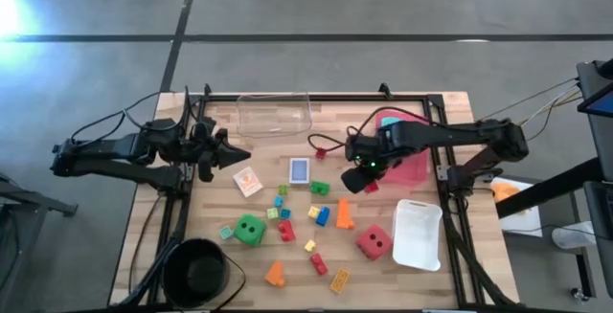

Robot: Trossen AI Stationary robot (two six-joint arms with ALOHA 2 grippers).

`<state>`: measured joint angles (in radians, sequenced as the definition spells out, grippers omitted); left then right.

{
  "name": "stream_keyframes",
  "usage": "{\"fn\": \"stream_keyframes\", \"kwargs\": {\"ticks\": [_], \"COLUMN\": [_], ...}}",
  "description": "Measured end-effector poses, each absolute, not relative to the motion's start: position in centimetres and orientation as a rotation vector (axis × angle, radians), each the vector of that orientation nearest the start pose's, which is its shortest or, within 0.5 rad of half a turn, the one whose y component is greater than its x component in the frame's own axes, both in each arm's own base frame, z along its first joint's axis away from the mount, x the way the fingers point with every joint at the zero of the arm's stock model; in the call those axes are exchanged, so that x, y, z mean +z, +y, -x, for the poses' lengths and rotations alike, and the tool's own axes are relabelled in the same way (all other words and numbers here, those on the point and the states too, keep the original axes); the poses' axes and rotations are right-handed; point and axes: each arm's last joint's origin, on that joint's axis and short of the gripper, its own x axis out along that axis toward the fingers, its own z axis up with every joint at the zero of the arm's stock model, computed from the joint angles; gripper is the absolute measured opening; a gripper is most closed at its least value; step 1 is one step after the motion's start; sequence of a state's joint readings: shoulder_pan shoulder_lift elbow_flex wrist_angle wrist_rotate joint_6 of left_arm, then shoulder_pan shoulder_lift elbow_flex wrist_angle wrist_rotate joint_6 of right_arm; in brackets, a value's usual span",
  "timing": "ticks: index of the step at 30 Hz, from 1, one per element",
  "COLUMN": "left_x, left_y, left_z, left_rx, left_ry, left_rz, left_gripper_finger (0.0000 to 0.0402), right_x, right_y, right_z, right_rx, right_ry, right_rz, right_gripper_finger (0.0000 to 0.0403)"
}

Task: Pick & Place Toys
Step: Put the red game piece into the white bin

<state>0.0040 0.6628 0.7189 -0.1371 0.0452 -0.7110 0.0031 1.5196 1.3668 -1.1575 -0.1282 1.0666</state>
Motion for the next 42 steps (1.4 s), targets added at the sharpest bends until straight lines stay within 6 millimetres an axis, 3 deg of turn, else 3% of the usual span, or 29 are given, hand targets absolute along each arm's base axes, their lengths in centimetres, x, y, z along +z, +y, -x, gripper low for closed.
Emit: {"fn": "stream_keyframes", "kwargs": {"ticks": [7,16,23,36,42], "left_x": [32.6,32.0,31.9,31.7,31.7], "left_y": [-0.1,0.0,0.1,0.4,0.4], "left_z": [-14.9,-14.8,-14.8,-14.7,-14.7], "left_rx": [0.011,0.069,0.098,0.226,0.226], "left_ry": [0.146,0.198,0.204,0.155,0.154], "left_rz": [0.734,0.797,0.913,1.048,1.058], "left_gripper_finger": [0.0002,0.0002,0.0002,0.0002,0.0002], "right_x": [31.4,33.3,33.6,29.9,26.5], "right_y": [2.4,5.3,7.2,10.8,12.3], "right_z": [-25.5,-21.3,-19.1,-16.8,-17.0], "right_rx": [-0.716,-0.760,-0.786,-0.794,-0.706], "right_ry": [1.248,1.324,1.352,1.450,1.422], "right_rz": [-1.122,-1.143,-1.128,-0.989,-1.024], "right_gripper_finger": [0.0017,0.0017,0.0017,0.0017,0.0017]}}
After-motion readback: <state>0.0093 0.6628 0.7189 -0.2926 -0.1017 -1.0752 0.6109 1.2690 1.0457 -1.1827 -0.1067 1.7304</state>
